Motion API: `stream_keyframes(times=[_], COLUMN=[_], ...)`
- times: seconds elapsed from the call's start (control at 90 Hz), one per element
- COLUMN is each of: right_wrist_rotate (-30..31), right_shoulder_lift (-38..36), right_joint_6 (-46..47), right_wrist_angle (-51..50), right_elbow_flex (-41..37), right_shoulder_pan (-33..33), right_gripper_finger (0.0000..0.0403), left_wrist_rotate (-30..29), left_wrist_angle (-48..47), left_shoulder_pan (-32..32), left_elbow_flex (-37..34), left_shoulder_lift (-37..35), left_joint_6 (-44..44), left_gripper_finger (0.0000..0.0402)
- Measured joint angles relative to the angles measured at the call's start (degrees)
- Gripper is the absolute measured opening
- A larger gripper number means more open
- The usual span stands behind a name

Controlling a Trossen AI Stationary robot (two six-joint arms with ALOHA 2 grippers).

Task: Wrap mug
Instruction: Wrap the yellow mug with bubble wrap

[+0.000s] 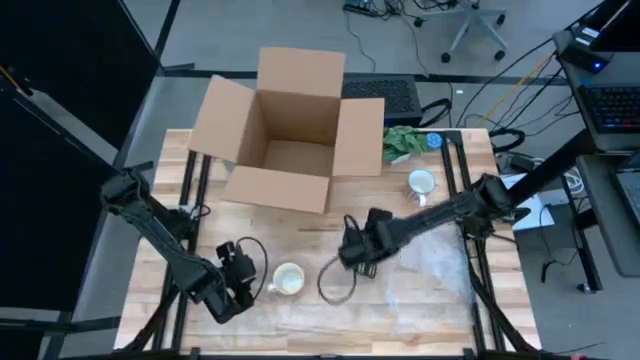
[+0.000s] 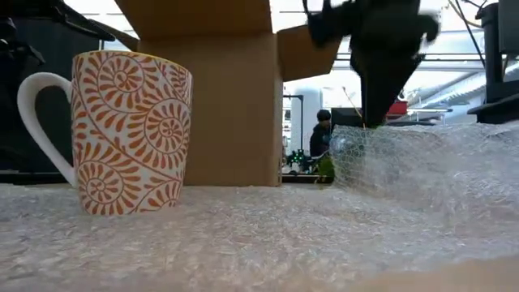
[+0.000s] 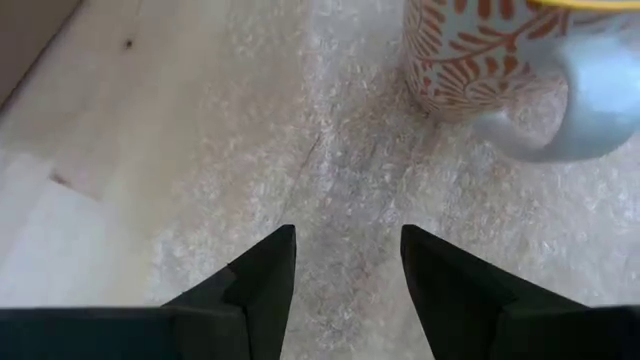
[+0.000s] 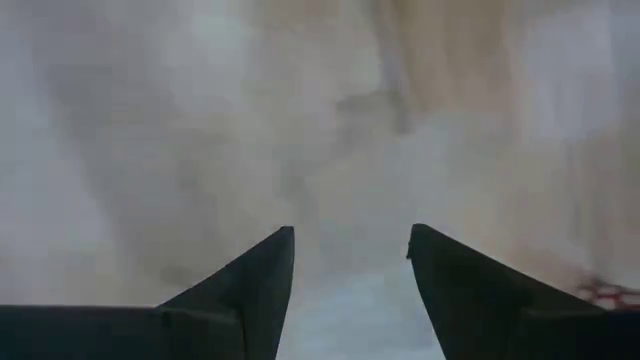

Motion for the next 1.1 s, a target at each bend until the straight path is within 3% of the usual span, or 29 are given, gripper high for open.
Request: stream_keyframes(times=[0.3, 0.556, 0.711, 0.911, 1.1], right_wrist_rotate=[-9.43, -15.10, -14.40, -14.66, -18.93], right_shoulder_lift=[-10.45, -11.41, -11.41, -11.42, -14.22], right_joint_6=[1.15, 4.99, 2.48, -0.30, -1.08], right_wrist_angle=[14.87, 28.13, 30.54, 30.33, 28.64], right_elbow_flex=[-11.34, -22.64, -21.83, -21.29, -15.51], right_shoulder_pan=[-7.33, -8.89, -8.69, -8.78, -8.76], right_gripper_finger=[0.0187, 0.0180, 0.0130, 0.0021, 0.0005], left_wrist_rotate=[0.01, 0.00, -0.02, -0.02, -0.02], left_wrist_angle=[0.00, 0.00, 0.00, 0.00, 0.00], left_shoulder_pan=[0.04, 0.04, 0.04, 0.04, 0.07], left_elbow_flex=[0.00, -0.02, -0.02, -0.02, -0.04], left_shoulder_lift=[0.00, 0.01, 0.01, 0.01, 0.01], left_joint_6=[0.13, 0.15, 0.13, 0.11, 0.02], left_gripper_finger=[0.0171, 0.0171, 0.0171, 0.0171, 0.0171])
